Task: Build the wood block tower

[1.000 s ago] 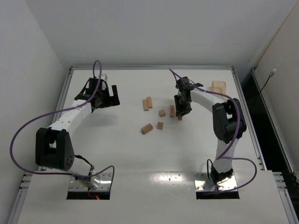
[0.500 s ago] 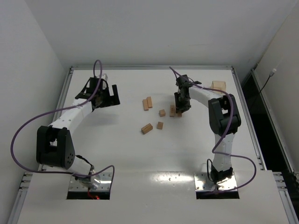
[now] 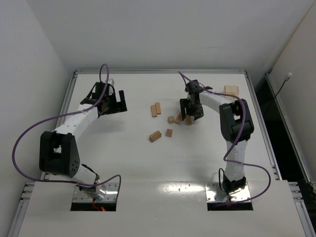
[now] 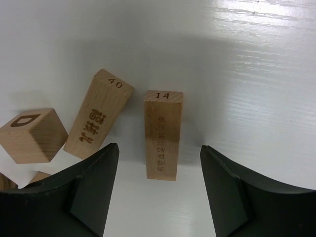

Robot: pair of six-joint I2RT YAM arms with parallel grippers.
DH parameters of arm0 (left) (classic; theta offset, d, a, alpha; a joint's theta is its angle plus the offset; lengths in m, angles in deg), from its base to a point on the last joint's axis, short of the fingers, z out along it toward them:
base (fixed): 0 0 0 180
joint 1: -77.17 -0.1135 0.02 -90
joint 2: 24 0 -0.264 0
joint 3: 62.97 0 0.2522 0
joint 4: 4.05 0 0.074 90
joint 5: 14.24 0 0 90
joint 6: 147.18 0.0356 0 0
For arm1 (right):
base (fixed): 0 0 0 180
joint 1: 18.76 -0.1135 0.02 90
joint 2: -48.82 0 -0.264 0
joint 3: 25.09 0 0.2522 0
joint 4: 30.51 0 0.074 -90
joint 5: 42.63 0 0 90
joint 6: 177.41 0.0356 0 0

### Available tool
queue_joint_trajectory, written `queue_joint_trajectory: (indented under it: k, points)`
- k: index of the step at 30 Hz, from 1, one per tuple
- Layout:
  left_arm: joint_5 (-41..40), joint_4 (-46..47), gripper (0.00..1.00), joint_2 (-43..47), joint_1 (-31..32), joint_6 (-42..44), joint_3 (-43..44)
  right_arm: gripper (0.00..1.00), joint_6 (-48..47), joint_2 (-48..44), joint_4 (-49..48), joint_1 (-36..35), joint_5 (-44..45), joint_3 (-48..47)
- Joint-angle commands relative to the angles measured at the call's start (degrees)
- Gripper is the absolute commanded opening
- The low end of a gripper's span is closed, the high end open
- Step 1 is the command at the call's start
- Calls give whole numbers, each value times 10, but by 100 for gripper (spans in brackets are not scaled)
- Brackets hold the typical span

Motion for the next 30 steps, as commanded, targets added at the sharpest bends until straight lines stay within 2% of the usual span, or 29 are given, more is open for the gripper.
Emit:
queue_joint_trajectory:
  k: [1,2,5,8,9,13,18,30]
  points:
    - [2,12,100,-1,4,0,20,64,-10,-47,-22,3,-15,-15]
    - [2,12,100,-1,4,0,20,64,-10,-58,-28,8,-21,-9]
    - [7,12,100,-1,4,0,20,56,-10,-104,-51,22,-21,12]
    - [12,18,100,-1,4,0,20,39,-10,-145,-71,36,-2,31]
    - [12,18,100,-1,4,0,20,26,-16,-151,-71,36,24,31]
    - [12,18,100,-1,4,0,20,0,-49,-140,-57,41,90,37]
    - [12,18,100,-1,4,0,20,0,-68,-108,-57,41,114,53]
    - [7,18,100,-1,4,0,20,0,-76,-59,-52,36,60,58]
